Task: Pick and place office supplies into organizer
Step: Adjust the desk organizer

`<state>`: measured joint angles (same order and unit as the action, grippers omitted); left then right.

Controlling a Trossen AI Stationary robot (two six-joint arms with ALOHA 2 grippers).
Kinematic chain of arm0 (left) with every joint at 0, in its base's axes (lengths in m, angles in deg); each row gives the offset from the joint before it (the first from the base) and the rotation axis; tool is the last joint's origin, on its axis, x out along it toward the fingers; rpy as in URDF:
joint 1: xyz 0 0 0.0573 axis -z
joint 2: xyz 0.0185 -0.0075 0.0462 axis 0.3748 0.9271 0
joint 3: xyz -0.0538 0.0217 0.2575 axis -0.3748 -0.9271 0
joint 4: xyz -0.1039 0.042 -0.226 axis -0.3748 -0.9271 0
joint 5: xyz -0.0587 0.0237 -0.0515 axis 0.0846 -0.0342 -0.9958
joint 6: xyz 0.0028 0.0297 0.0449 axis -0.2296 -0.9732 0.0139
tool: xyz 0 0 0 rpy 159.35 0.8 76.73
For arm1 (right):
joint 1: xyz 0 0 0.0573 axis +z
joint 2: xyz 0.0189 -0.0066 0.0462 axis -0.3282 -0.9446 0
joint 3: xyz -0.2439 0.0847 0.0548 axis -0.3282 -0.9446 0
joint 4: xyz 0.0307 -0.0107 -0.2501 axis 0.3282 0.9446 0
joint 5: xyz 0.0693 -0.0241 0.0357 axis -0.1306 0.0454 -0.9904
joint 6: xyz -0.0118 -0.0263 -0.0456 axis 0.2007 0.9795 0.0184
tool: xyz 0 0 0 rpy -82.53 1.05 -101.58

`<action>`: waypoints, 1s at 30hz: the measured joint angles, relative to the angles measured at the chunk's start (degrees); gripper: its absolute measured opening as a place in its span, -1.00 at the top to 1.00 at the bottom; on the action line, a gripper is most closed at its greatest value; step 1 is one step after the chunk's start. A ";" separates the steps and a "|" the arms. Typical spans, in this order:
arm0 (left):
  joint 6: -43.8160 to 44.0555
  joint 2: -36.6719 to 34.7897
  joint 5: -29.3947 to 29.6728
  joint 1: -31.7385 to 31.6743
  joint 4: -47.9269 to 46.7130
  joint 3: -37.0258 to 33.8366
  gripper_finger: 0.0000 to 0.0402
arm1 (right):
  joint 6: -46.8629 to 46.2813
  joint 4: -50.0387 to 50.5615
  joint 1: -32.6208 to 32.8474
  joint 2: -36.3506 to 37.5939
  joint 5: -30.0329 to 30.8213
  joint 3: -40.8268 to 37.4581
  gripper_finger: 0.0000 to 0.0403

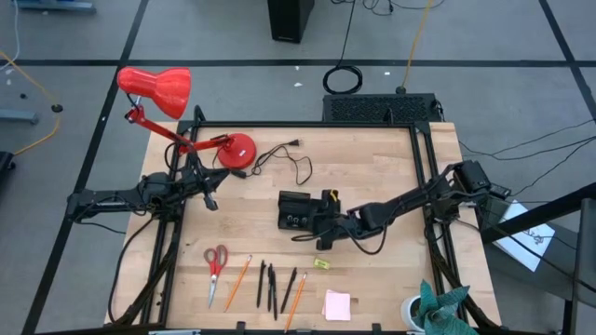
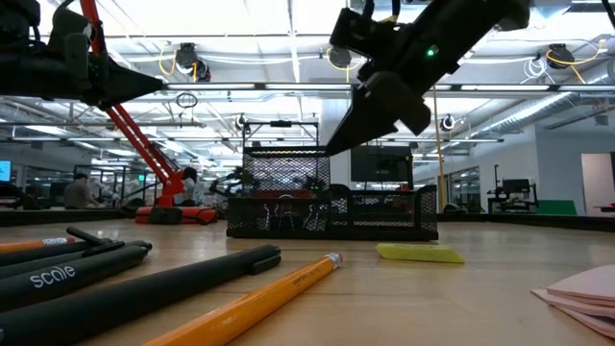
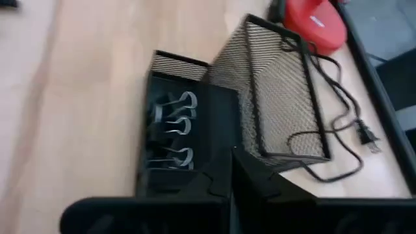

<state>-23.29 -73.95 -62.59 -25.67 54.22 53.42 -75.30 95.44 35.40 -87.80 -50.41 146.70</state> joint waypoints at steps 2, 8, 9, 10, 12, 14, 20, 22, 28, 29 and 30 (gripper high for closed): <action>-0.01 0.01 0.00 0.00 0.00 0.00 0.80 | -0.15 0.02 0.33 0.00 -4.28 0.00 0.99; -0.70 0.02 -0.01 0.00 -0.60 0.00 0.80 | -3.59 3.93 2.85 0.00 -15.66 0.02 1.00; -0.70 0.02 0.00 0.00 -0.65 0.00 0.80 | -4.67 6.04 3.47 0.00 -15.88 0.02 1.00; -0.68 0.02 -0.02 0.00 -0.68 0.00 0.80 | -5.96 8.47 3.97 0.00 -15.80 0.02 1.00; -0.68 0.00 -0.01 0.00 -0.74 0.00 0.80 | -8.72 13.31 4.91 0.00 -15.78 0.02 1.00; -0.68 0.01 0.00 0.00 -0.73 0.00 0.80 | -11.78 17.31 5.74 0.00 -15.65 0.02 1.00; -0.43 0.00 -0.02 0.00 -0.66 0.00 0.80 | -15.56 22.76 6.73 0.00 -14.69 0.02 1.00; -0.39 0.02 -0.02 0.00 -0.61 0.00 0.80 | -16.36 24.09 6.39 0.00 -11.10 0.02 1.00; -0.57 0.02 -0.01 0.00 -0.63 0.00 0.80 | -16.70 24.12 4.66 0.00 -7.94 0.02 1.00; -0.72 0.02 -0.02 0.00 -0.68 0.00 0.80 | -16.69 24.06 4.42 0.00 -8.01 0.02 1.00; -0.74 0.00 -0.02 0.00 -0.77 0.00 0.80 | -16.65 24.04 4.38 0.00 -8.04 0.02 1.00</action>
<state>-24.03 -73.95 -62.61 -25.67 53.45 53.42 -91.95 119.48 39.78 -87.80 -58.45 146.72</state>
